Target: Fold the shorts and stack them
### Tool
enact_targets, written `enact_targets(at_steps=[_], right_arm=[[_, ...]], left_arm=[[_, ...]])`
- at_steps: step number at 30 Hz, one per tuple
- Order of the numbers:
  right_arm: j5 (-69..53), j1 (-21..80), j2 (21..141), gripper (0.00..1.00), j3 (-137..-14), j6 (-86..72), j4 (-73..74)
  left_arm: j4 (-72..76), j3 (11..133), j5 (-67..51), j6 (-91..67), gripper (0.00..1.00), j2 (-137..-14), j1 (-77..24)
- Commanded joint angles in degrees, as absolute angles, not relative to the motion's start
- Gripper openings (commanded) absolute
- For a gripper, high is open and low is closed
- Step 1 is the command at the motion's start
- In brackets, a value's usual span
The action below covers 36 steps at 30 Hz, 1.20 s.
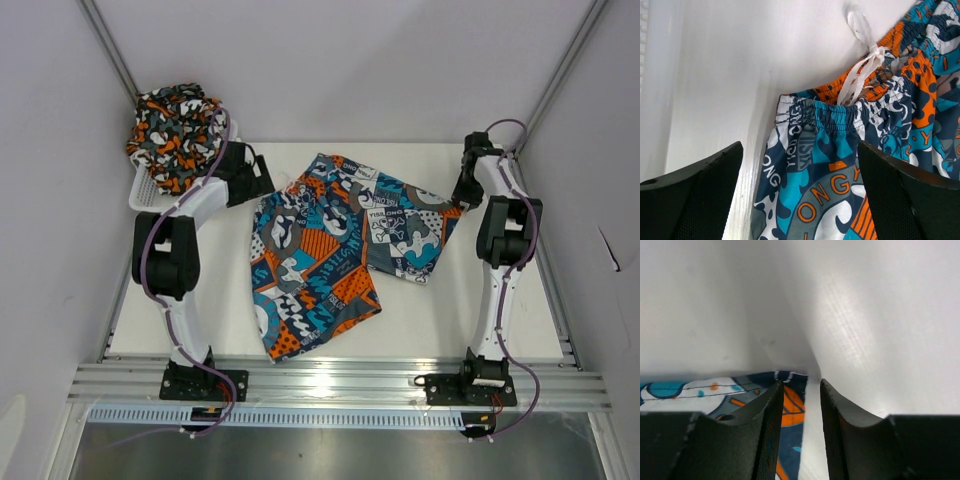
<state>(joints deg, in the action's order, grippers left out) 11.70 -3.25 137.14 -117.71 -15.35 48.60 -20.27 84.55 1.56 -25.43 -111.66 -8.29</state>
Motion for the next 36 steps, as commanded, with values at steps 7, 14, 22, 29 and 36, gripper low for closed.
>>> enact_targets(at_steps=[7,14,22,29,36], right_arm=[[13.5,-2.0,126.4,0.49,-114.2,-15.9,47.7],[8.8,8.5,110.0,0.67,-101.6,-15.0,42.2],[11.2,26.8,101.3,0.68,-92.2,-14.3,39.0],[12.7,40.6,94.7,0.64,-79.7,-16.7,30.8],[15.6,51.1,96.4,0.63,-74.8,-18.7,25.2]], left_arm=[[-18.2,83.4,0.3,-25.5,0.97,-107.5,-7.2],[-17.5,81.2,-0.4,-26.2,0.97,-105.6,-7.0],[-14.7,74.6,1.1,-27.9,0.98,-100.6,-6.9],[-11.3,68.2,1.9,-29.6,0.98,-96.6,-6.8],[-9.8,66.0,1.3,-29.9,0.99,-96.5,-6.8]])
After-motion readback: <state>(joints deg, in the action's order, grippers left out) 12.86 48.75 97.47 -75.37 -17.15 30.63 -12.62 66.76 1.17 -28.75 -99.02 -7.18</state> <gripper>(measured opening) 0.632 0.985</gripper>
